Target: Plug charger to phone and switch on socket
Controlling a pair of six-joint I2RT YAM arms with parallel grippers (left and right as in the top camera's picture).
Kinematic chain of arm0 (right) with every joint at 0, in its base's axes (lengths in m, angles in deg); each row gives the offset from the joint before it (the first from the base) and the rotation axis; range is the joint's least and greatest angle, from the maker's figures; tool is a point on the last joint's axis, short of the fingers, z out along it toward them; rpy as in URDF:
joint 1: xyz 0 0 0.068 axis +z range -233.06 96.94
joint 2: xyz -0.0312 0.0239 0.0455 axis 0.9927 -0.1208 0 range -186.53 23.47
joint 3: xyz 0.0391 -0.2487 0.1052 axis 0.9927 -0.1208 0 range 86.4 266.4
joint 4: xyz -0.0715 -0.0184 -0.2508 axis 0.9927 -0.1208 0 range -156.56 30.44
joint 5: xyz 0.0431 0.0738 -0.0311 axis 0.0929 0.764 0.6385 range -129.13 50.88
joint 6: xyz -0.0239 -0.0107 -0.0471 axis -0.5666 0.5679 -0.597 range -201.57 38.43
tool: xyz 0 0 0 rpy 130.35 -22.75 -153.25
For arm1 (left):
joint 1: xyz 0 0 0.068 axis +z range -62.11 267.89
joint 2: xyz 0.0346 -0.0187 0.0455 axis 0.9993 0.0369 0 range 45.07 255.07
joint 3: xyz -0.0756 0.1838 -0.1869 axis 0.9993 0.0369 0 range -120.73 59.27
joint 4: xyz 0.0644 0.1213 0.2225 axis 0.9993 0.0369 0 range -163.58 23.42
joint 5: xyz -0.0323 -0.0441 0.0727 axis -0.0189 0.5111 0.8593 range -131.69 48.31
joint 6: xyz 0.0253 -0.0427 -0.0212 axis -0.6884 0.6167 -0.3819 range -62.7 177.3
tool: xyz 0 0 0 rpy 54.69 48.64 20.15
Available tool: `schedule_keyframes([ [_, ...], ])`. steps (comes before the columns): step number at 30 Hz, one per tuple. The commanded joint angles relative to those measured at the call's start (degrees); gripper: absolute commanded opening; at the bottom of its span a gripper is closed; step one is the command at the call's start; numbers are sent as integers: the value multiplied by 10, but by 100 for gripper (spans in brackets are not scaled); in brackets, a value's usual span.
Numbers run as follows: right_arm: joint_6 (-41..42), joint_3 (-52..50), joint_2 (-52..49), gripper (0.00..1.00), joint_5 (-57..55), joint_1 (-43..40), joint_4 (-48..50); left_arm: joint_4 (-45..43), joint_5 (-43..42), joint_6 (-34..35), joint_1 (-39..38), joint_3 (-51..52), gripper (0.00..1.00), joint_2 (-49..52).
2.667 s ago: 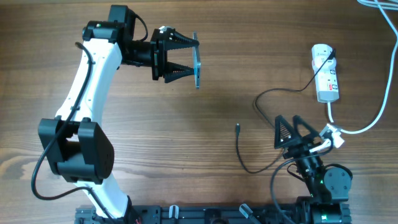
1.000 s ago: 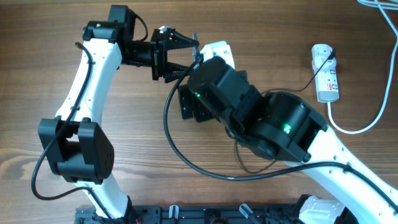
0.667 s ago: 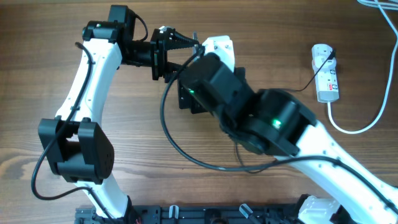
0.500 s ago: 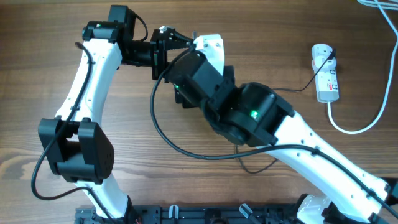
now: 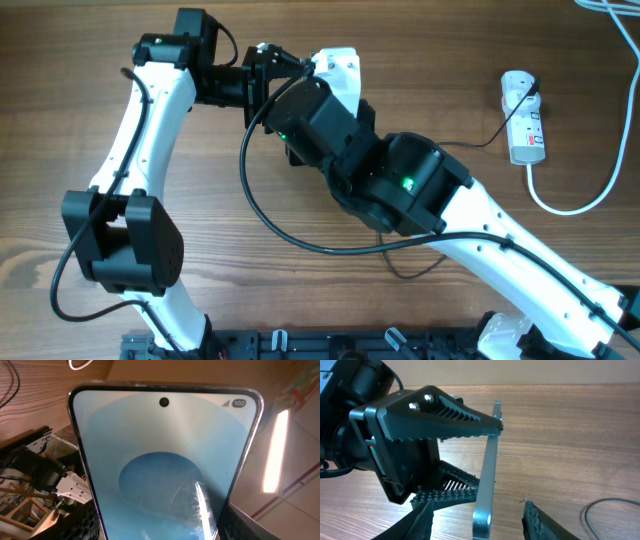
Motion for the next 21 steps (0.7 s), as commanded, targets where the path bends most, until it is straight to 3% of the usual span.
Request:
schedule_keyframes([
  [1,2,9,-4,58,-24,0,3,0,-32,6,3,1,69,-18],
  [12,-1,6,-20,58,-20,0,5,0,-32,31,3,1,69,-18],
  [18,-1,6,-22,47,-20,0,9,0,-32,31,3,1,69,-18],
  [21,-1,6,-24,46,-23,0,9,1,-32,31,3,1,68,-18],
])
